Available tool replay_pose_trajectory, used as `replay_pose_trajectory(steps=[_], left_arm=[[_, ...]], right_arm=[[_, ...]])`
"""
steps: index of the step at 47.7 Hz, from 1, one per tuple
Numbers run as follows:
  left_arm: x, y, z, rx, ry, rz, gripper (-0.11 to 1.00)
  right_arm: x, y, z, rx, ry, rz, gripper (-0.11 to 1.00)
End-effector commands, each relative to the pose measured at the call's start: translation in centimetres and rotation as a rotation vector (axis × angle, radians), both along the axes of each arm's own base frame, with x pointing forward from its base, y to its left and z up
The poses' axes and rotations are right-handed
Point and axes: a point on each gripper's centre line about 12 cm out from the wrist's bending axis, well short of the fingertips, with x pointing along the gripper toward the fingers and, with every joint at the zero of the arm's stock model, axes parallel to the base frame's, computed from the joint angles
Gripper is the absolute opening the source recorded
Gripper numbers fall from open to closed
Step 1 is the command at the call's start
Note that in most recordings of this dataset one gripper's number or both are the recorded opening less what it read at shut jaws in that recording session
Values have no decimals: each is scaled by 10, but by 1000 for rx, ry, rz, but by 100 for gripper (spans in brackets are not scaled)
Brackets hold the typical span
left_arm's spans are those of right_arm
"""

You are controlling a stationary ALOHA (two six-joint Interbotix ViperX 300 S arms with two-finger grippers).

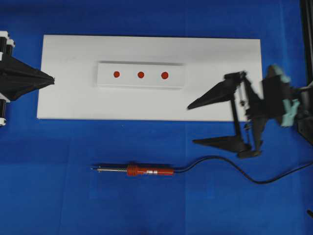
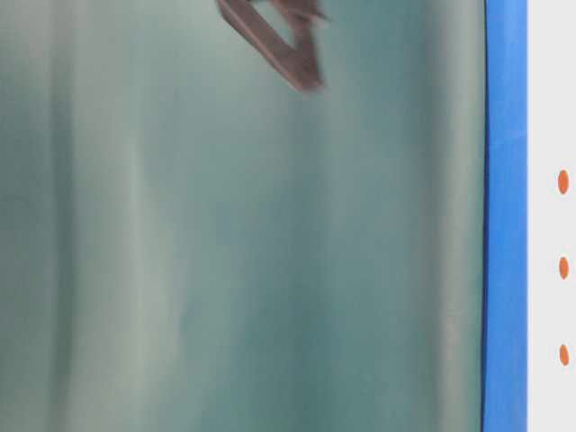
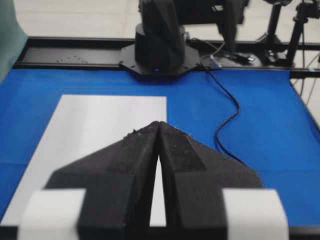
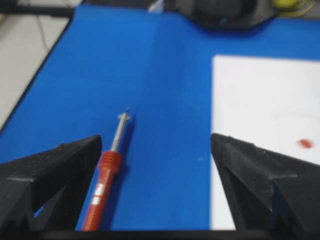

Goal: Touch the tip of the soldering iron to the mark.
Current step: 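Move the right gripper down toward the red-handled soldering iron, then close the right gripper around the soldering iron's red handle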

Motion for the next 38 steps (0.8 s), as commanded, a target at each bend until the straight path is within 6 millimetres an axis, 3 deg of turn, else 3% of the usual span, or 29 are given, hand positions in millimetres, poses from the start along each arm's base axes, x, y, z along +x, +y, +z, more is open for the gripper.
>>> replay_pose_trajectory(steps=[1,16,27,38], left_arm=[[1,0,3,4,-14,-2,0],[0,1,2,6,-12,3,0],[-1,1,-1,9,-6,5,0],[-1,1,-4,3,-2,4,0]], right_arm=[[20,8,0,38,-12,-6,87],[72,45,-54,149,67,-42,87],[94,67,-88,176,134,-55,87],[104,75,-131,193,226,-99,87]])
